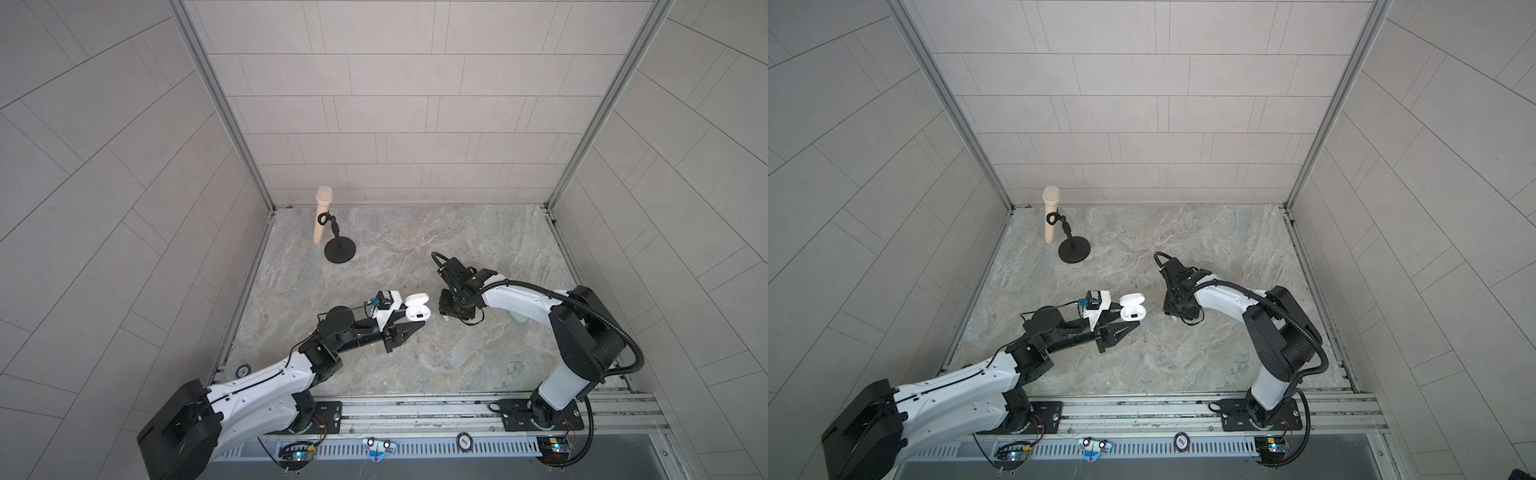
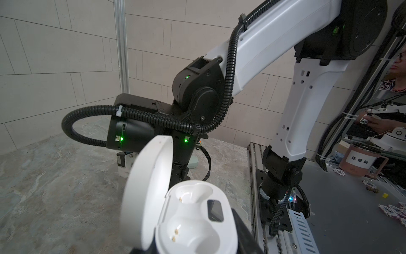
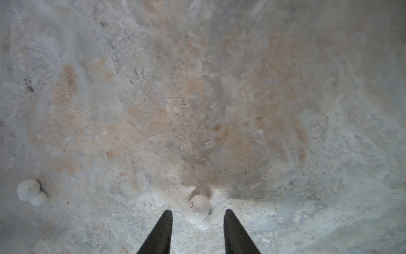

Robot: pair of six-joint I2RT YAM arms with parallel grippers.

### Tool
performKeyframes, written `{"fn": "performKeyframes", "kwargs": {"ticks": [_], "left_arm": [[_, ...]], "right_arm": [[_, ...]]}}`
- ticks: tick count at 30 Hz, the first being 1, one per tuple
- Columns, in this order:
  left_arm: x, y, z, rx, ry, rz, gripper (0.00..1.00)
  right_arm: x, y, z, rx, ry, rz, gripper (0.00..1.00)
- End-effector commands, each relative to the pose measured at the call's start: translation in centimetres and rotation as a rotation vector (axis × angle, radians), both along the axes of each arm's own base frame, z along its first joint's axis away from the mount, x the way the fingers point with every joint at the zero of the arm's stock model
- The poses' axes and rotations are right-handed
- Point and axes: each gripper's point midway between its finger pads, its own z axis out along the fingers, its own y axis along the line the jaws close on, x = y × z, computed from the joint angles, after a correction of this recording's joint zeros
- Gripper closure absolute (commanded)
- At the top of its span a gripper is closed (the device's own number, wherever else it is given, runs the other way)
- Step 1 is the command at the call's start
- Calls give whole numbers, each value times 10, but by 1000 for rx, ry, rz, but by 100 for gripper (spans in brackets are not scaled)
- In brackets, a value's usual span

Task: Insert wireless bluetooth earbuds into charging case
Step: Pick up the wireless bluetooth earbud from the center of the table.

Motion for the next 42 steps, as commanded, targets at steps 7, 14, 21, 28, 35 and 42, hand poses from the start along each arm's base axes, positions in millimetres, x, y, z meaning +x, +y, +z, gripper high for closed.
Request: {"fn": "performKeyframes", "kwargs": {"ticks": [7, 14, 21, 28, 35, 42], "left_arm": [[-1, 6, 6, -29, -24, 17, 80], [-1, 6, 5, -30, -24, 20, 80], [-1, 7, 5, -31, -25, 23, 80], [-1, 7, 5, -28, -29, 27, 80], [0, 5, 6, -20, -29, 20, 80], [2, -5, 11, -7, -34, -11, 80]], "right_arm": [[2, 2, -11, -59, 42, -22, 61], [-12, -3, -21, -113, 111, -7, 66], [-19, -7, -32, -156, 148, 6, 75], [-22, -13, -35, -169, 144, 3, 86], [-10, -14, -7, -114, 44, -7, 89], [-1, -16, 59, 1, -131, 35, 90]]}}
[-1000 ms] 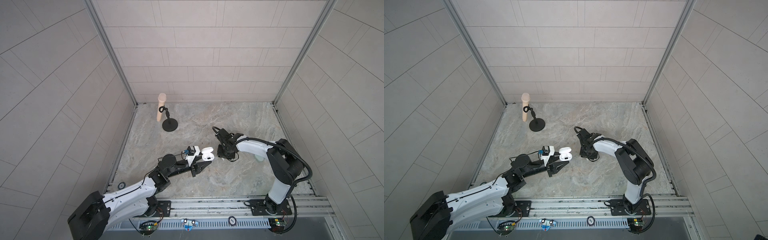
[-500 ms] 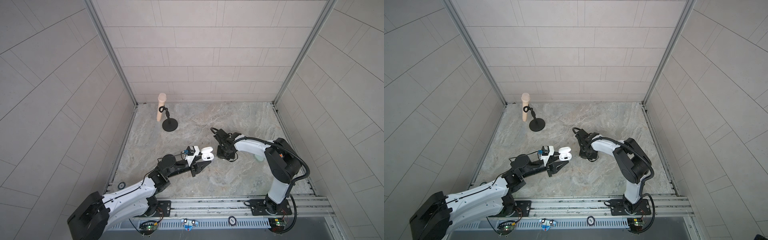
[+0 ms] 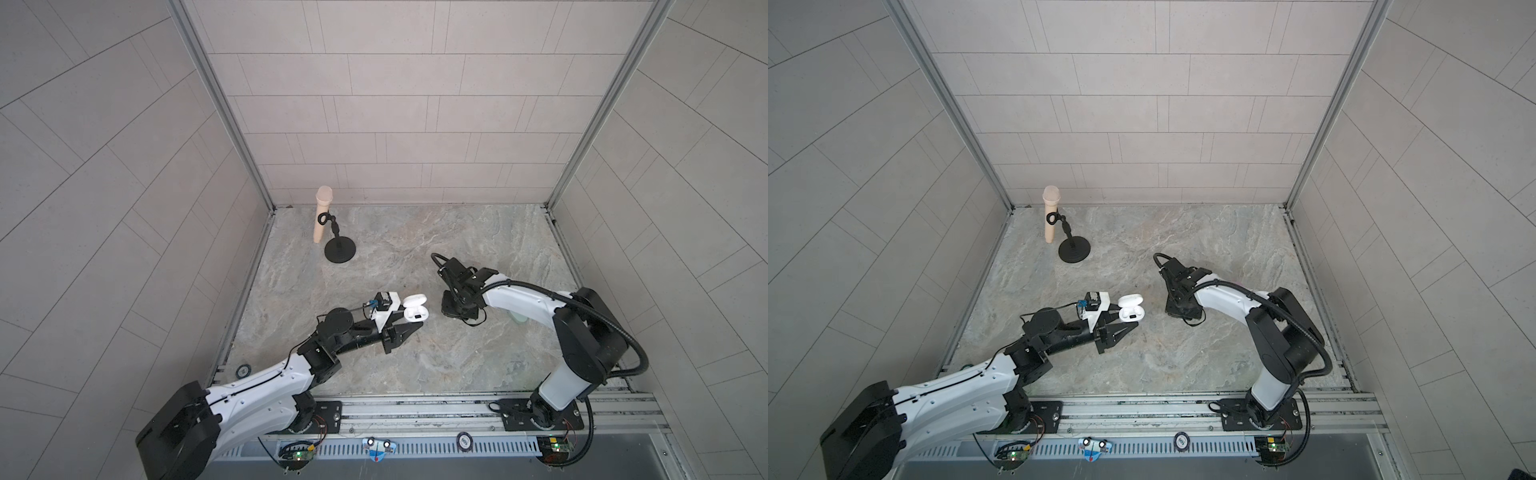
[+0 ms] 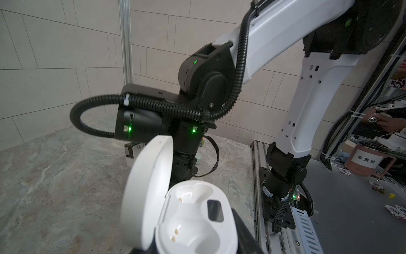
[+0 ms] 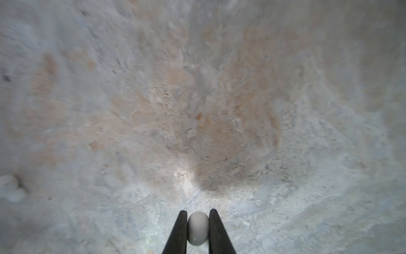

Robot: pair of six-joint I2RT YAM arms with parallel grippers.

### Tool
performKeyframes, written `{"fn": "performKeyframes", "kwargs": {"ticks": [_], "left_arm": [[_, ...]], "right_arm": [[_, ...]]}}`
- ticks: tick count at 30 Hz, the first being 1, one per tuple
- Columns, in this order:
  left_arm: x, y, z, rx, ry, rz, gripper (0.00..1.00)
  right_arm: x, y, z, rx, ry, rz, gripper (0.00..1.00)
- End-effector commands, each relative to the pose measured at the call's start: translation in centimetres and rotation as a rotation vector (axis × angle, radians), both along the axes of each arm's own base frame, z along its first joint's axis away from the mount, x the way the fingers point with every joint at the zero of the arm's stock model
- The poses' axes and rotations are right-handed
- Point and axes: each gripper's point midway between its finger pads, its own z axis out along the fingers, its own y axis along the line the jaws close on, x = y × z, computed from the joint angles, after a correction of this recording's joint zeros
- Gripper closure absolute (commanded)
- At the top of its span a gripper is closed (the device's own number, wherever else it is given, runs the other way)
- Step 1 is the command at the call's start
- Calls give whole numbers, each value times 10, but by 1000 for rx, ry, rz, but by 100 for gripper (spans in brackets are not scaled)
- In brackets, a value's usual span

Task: Insert wireless bluetooth earbuds into charging case
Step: Pick up the wireless bluetooth earbud from the center of the table, then insert the wireless bluetooth earbud into the charging case.

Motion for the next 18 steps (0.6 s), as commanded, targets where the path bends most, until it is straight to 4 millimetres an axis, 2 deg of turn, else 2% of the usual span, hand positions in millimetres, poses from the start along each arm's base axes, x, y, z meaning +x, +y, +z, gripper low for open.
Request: {"fn": "performKeyframes", "kwargs": {"ticks": [1, 11, 15, 18], "left_arm": [[2, -8, 20, -23, -48, -29, 80], [15, -37, 33, -10, -81, -104, 80], [24, -50, 44, -25, -106, -133, 80], [33, -59, 51, -25, -131, -153, 80]], "right_arm": [[4, -4, 44, 52, -116, 37, 90], [-12, -17, 155, 304, -365, 177, 90], [-27, -16, 199, 362, -484, 276, 89], [-41, -16, 224, 405, -528, 341, 89]]}}
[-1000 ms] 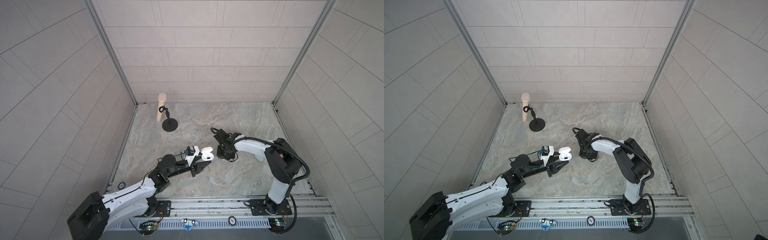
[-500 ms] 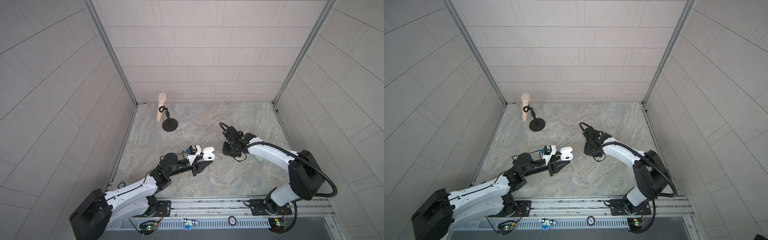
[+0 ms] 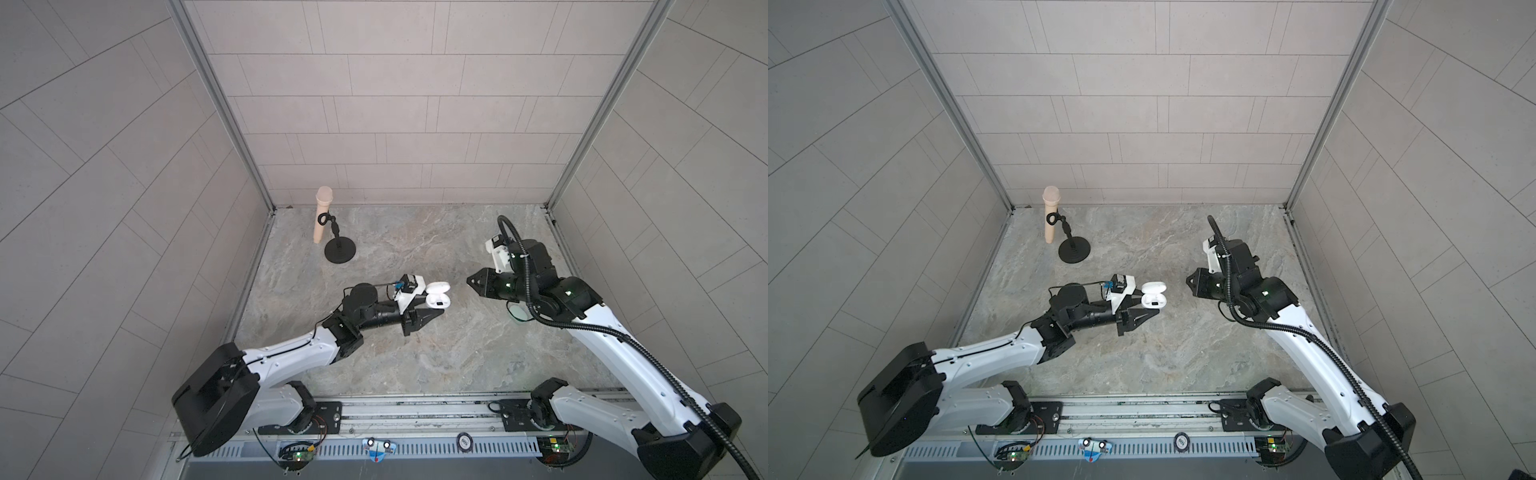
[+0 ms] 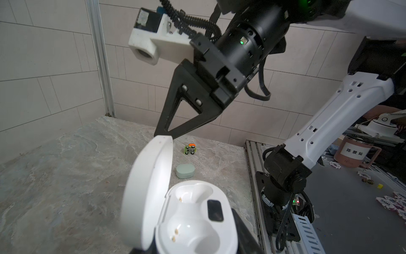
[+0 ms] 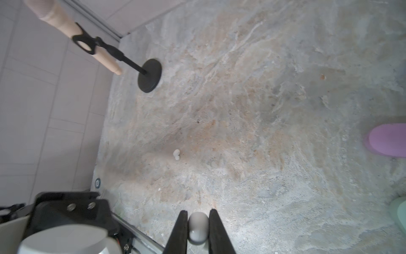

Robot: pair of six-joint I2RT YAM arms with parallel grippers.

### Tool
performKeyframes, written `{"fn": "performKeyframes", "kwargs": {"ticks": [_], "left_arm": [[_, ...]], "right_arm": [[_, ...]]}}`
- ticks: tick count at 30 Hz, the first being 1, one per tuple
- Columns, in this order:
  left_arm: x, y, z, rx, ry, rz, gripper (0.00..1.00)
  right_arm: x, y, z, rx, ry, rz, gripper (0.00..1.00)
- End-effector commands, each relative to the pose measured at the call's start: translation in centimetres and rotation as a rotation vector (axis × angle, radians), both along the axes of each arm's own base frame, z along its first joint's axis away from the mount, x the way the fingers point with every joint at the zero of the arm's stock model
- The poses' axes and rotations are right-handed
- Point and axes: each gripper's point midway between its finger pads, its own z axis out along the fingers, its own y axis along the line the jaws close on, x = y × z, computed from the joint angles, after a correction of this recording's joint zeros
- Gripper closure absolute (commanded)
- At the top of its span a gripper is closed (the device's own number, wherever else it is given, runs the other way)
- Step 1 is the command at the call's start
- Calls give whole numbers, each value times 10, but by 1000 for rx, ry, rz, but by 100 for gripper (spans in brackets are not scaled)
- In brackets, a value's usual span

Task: Insert wireless bluetooth earbuds into charging case
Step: Insert the wireless bluetooth earbud into the charging case.

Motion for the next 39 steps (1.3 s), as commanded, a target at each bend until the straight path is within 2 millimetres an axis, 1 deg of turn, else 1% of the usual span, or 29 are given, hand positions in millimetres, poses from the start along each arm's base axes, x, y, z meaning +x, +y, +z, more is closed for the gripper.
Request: {"fn": "performKeyframes", "kwargs": {"ticks": [1, 3, 6, 8, 13, 17, 22, 28, 39], "left_arm": [[5, -8, 29, -54, -93, -48, 80], [9, -14, 36, -62, -108, -67, 80], [11, -22, 41, -68, -117, -95, 80], [12, -25, 44, -73, -124, -110, 80], [10, -29, 46, -72, -129, -141, 80], [7, -29, 46, -74, -120, -161, 79], [0, -28, 49, -93, -116, -183, 79], [-6, -28, 48, -87, -110, -201, 79], [-14, -27, 53, -97, -123, -214, 79]], "right_arm": [[-22, 5, 31, 29, -75, 128, 89], [-31, 6, 42, 55, -100, 159, 89], [-42, 8, 53, 94, -123, 197, 89], [-50, 11, 59, 116, -143, 233, 89], [-64, 19, 65, 154, -165, 319, 88], [-65, 28, 67, 197, -198, 371, 88], [-63, 37, 66, 202, -200, 416, 88], [-61, 43, 69, 208, -214, 435, 88], [-57, 46, 60, 181, -199, 431, 88]]}}
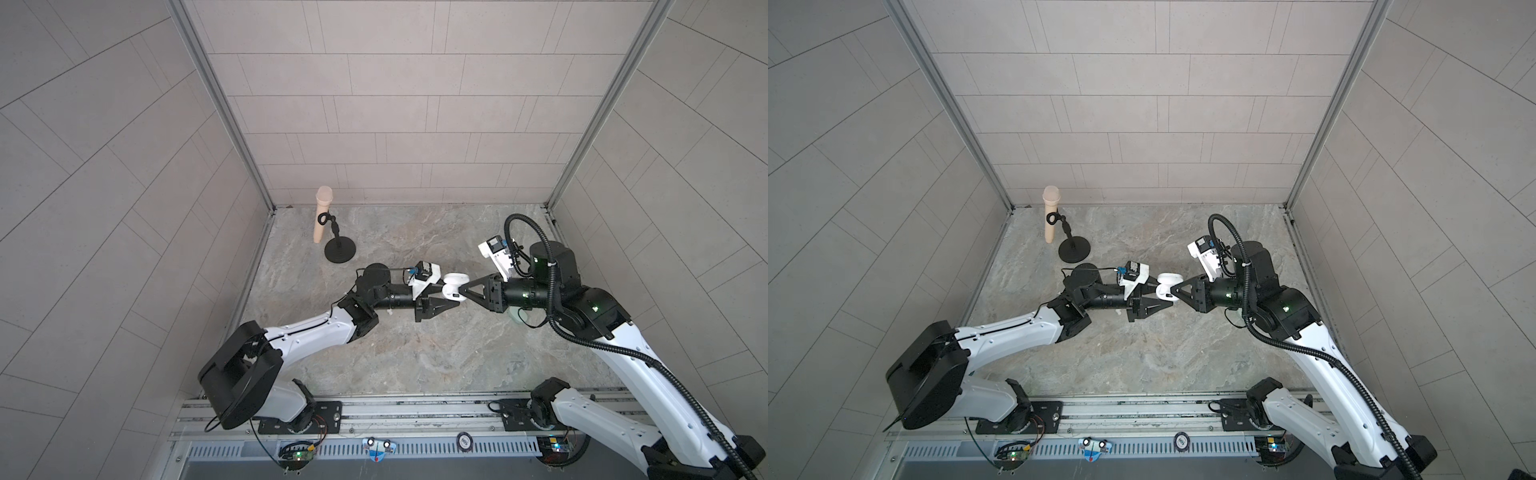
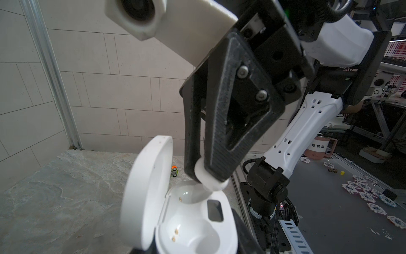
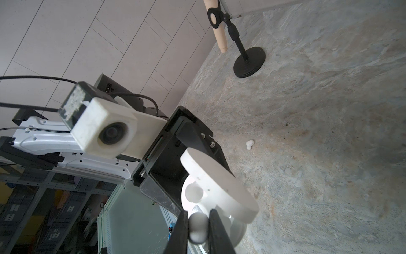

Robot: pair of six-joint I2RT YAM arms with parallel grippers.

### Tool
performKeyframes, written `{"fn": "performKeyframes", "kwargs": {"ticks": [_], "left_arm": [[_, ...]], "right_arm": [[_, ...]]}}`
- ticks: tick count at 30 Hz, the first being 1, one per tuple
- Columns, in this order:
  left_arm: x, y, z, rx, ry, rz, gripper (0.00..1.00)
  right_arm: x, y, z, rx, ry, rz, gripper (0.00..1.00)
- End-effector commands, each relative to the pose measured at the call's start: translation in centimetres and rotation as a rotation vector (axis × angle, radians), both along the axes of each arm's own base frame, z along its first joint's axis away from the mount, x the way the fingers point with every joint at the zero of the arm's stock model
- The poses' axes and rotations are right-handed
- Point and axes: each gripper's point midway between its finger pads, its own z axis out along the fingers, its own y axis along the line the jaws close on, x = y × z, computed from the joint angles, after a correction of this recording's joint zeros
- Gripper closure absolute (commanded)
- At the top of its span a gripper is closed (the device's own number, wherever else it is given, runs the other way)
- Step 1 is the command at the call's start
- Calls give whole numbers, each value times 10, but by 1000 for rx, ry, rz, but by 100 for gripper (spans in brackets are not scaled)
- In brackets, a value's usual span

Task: Insert wireless bluetooth earbuds into charging case
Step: Insert the wireless bluetooth earbud into the charging case.

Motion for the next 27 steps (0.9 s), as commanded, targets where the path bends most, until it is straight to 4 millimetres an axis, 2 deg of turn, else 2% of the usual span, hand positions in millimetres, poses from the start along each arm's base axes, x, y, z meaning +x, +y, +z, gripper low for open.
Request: {"fn": "performKeyframes", "kwargs": {"ticks": [1, 8, 15, 20, 27], "left_arm": [[-10, 4, 20, -49, -49, -21, 79], [-10, 5, 23, -55, -56, -17, 79], [-11, 6, 23, -57, -56, -17, 79], [-11, 6, 24, -58, -57, -17, 79], [-11, 4, 20, -51, -47, -21, 79]], "right_arm": [[1, 1, 3, -7, -43, 9, 88], [-1, 3, -6, -33, -18, 18, 87], [4, -2, -3, -51, -39, -22, 82], [6, -2, -4, -66, -29, -25, 74], [6, -6, 5, -68, -49, -47, 62]]}}
